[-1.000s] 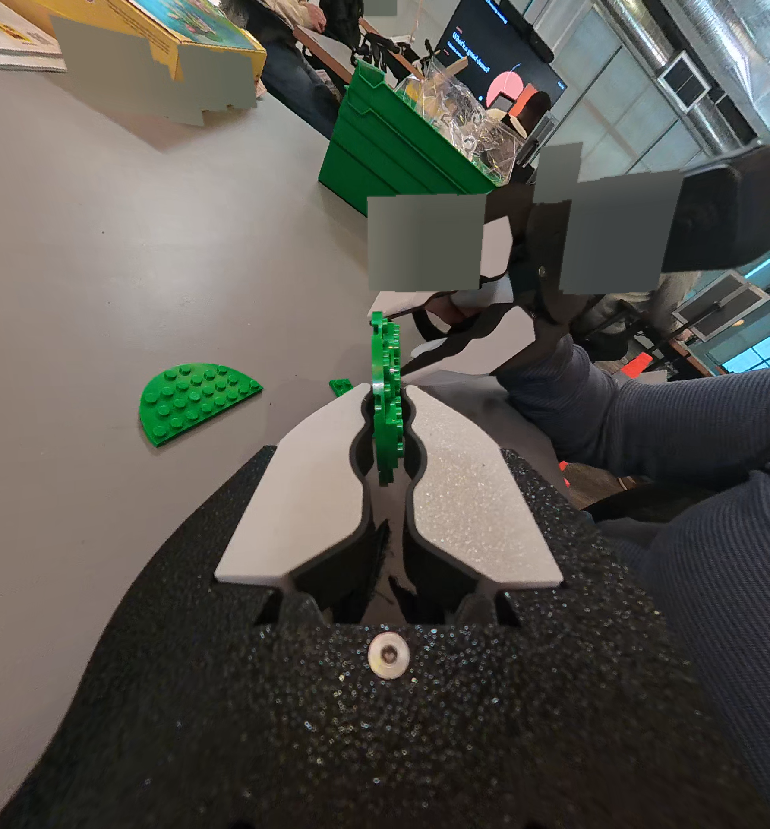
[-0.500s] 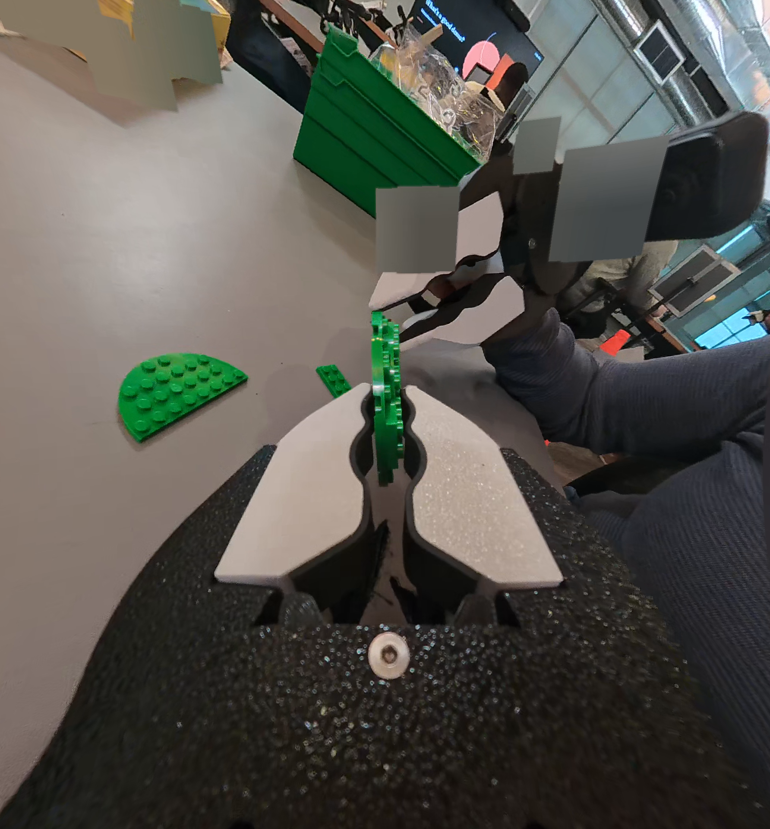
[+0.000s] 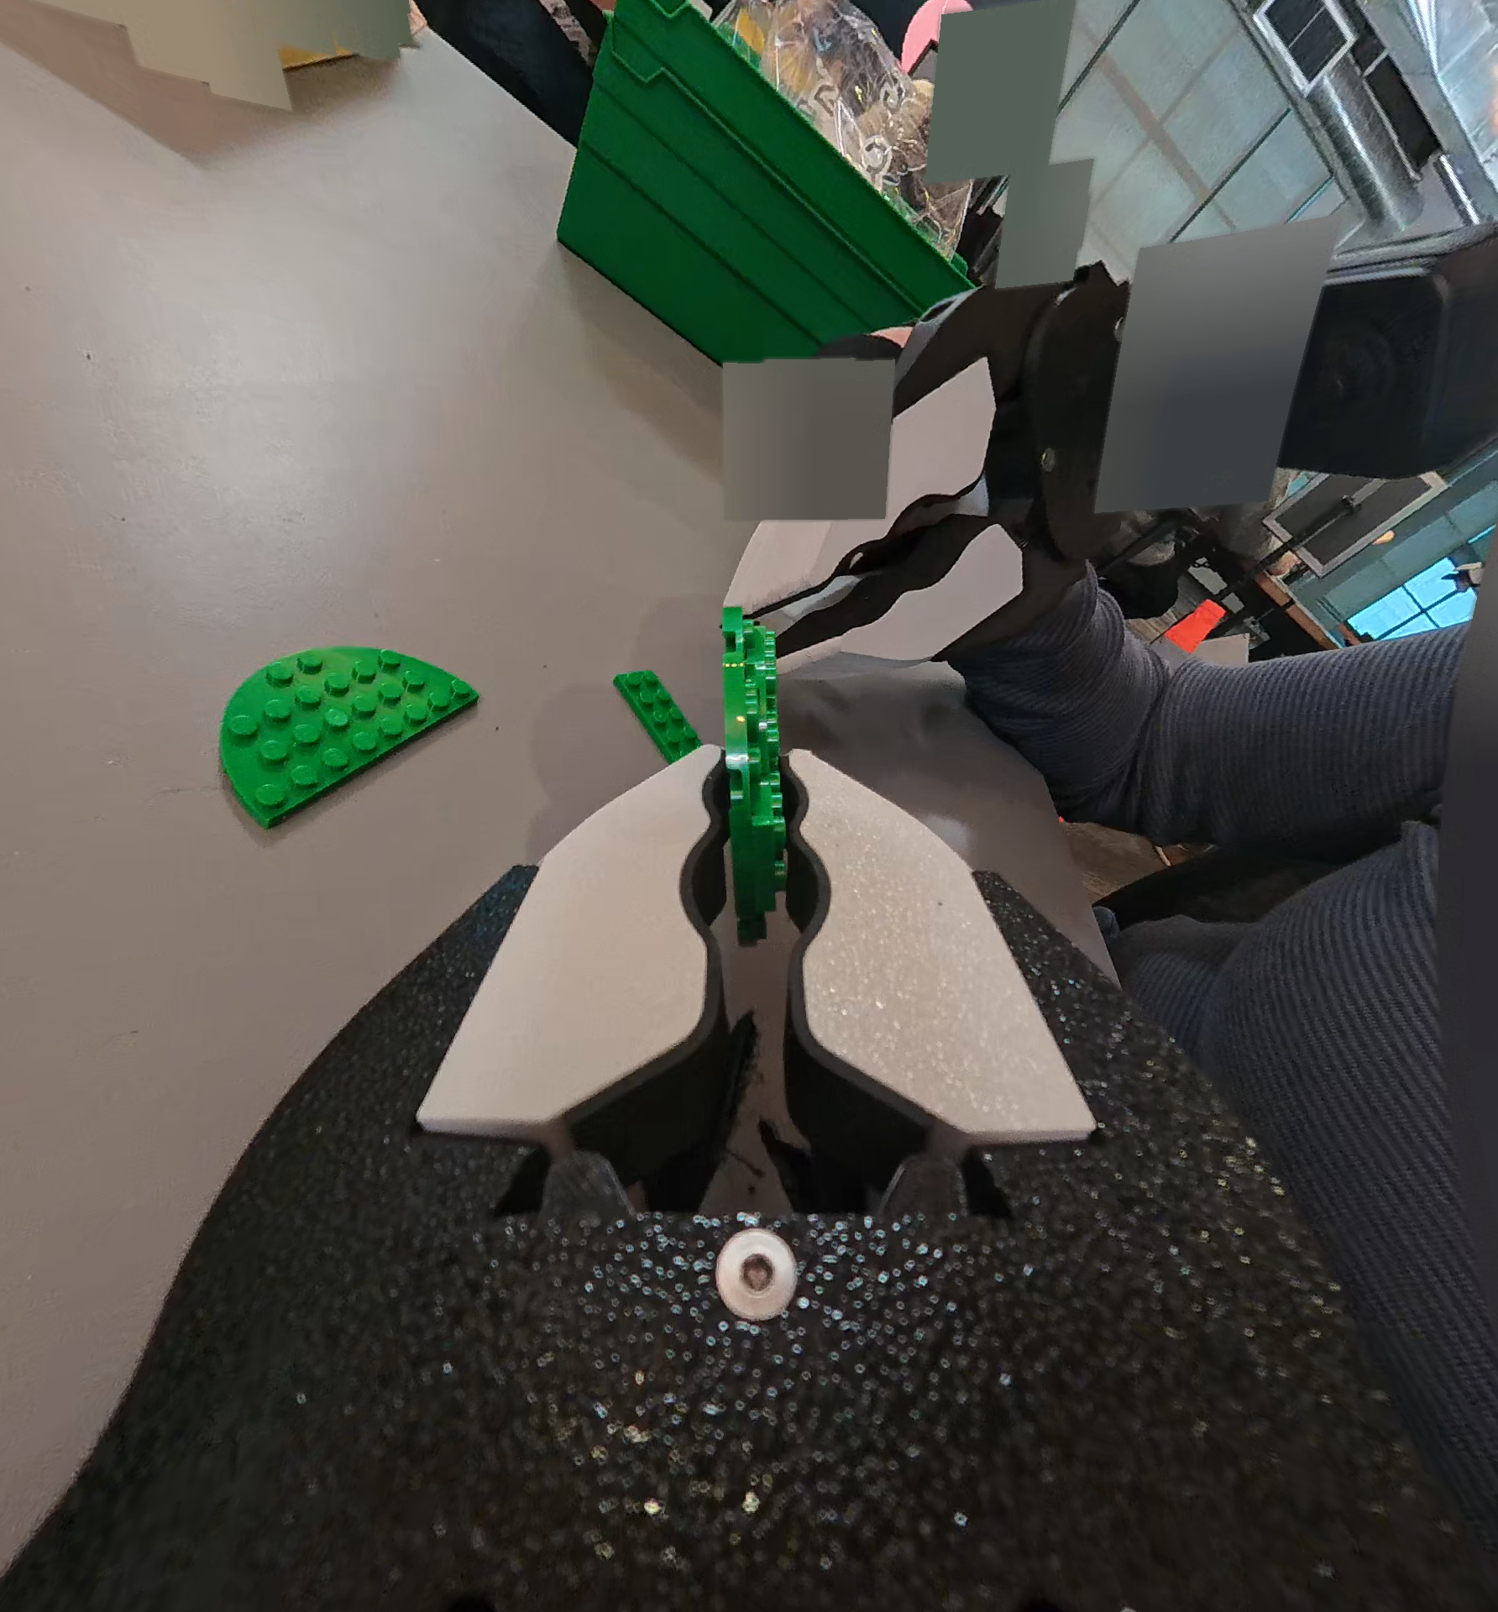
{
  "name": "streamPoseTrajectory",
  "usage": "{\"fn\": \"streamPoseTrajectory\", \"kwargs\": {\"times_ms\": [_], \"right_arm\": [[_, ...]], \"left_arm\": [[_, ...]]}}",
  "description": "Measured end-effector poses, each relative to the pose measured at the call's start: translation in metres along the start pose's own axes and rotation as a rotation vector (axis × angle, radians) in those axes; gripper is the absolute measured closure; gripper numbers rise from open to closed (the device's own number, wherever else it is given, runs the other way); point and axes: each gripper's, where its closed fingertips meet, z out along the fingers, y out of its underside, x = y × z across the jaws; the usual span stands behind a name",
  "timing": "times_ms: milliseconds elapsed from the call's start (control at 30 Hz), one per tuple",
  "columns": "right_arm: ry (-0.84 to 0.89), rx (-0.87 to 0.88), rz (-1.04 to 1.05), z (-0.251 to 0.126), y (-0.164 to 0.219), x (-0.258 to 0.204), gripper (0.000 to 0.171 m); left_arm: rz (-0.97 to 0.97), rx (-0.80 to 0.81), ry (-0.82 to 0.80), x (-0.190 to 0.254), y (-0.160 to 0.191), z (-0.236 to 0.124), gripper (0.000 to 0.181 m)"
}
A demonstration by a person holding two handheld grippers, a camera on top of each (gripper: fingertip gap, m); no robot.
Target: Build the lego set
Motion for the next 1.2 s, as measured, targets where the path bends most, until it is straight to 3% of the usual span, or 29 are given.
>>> {"fn": "streamPoseTrajectory", "kwargs": {"times_ms": [400,600,800,967,1100,1200], "right_arm": [[0.0,0.013,0.011,0.0,-0.001,0.0,0.157],[-0.009,0.045,0.056,0.008,-0.012,-0.004,0.122],[0.175,-0.066,-0.076,0.018,-0.008,0.008,0.137],[0.162,-0.048,-0.048,0.016,-0.011,0.008,0.137],[0.073,0.002,-0.046,0.016,-0.017,-0.004,0.137],[0.021,0.008,-0.073,0.017,-0.019,-0.014,0.137]], "left_arm": [[-0.033,0.025,-0.001,0.0,-0.003,0.002,0.173],[-0.116,0.096,-0.004,-0.004,-0.011,0.001,0.173],[-0.124,0.108,-0.01,-0.004,-0.013,0.002,0.173],[-0.163,0.144,0.015,-0.002,-0.017,0.001,0.173],[-0.141,0.098,-0.02,-0.003,-0.013,0.004,0.143],[-0.097,0.029,-0.044,0.0,-0.004,0.011,0.162]]}}
